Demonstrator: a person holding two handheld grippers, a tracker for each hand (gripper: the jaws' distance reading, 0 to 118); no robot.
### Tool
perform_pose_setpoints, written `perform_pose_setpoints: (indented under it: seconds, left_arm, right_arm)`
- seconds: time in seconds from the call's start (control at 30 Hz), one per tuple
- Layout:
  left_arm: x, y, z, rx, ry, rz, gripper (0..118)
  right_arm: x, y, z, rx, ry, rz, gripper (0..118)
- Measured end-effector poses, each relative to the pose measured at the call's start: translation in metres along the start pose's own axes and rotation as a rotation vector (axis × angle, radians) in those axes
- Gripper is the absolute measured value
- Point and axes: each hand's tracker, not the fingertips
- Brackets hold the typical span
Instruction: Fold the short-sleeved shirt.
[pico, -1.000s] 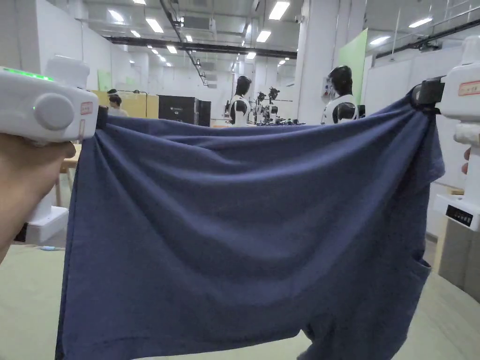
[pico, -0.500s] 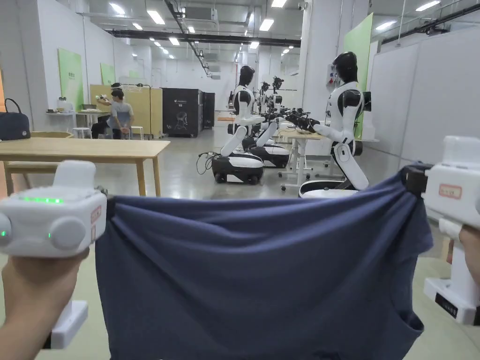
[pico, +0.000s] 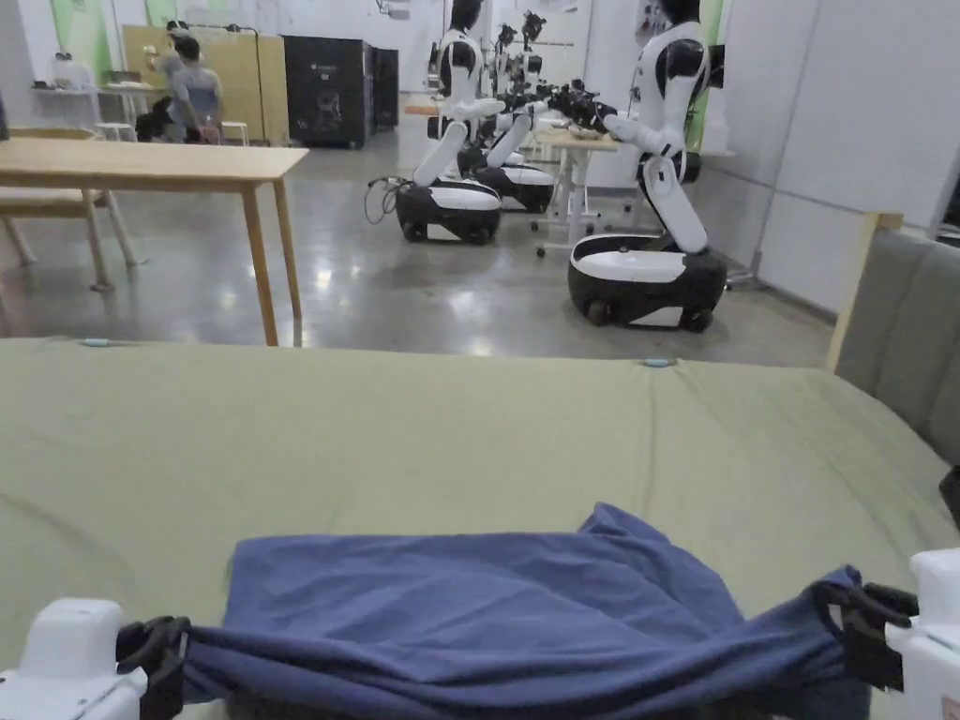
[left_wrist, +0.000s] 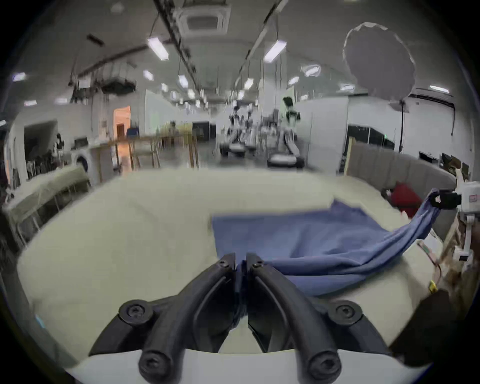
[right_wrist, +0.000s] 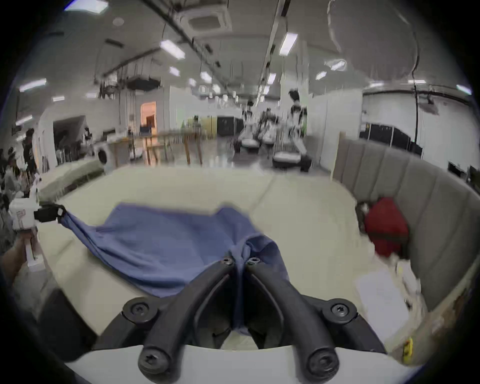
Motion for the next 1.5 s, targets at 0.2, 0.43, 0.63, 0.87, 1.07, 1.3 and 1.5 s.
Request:
perform_pose_setpoints:
  seconds: [0.2,0.43,0.63,0.87,1.07,1.3,1.5]
  left_arm:
    - [0.001,-0.081,0.023,-0.173,0.011,0.054,45]
    - [0.009,-0.036,0.082,-0.062,0.015,0.033,116]
    - [0.017,-0.060,0.123,-0.173,0.041,0.067,89]
    - [0.011,-0.069,0.109,-0.239,0.042,0.056,3]
    - [-0.005,-0.065,0.076,-0.234,0.040,0.037,88]
    - [-0.018,-0.055,0.030,-0.270,0.000,0.074,102]
    - [-0.019,-0.056,0.000,-0.337,-0.016,0.052,79]
  right_arm:
    - [-0.005,-0.103,-0.005,-0.245,-0.027,-0.071,7]
    - [-0.017,-0.080,0.038,-0.121,0.024,-0.092,105]
    - [-0.053,-0.078,0.067,-0.092,0.076,-0.118,82]
    - [-0.056,-0.085,0.062,-0.103,0.051,-0.169,1]
    - [-0.045,-0.089,0.057,-0.126,0.011,-0.167,1]
    - [-0.035,-0.093,0.050,-0.173,-0.046,-0.204,1]
    - [-0.027,-0.095,0.042,-0.214,-0.082,-0.202,1]
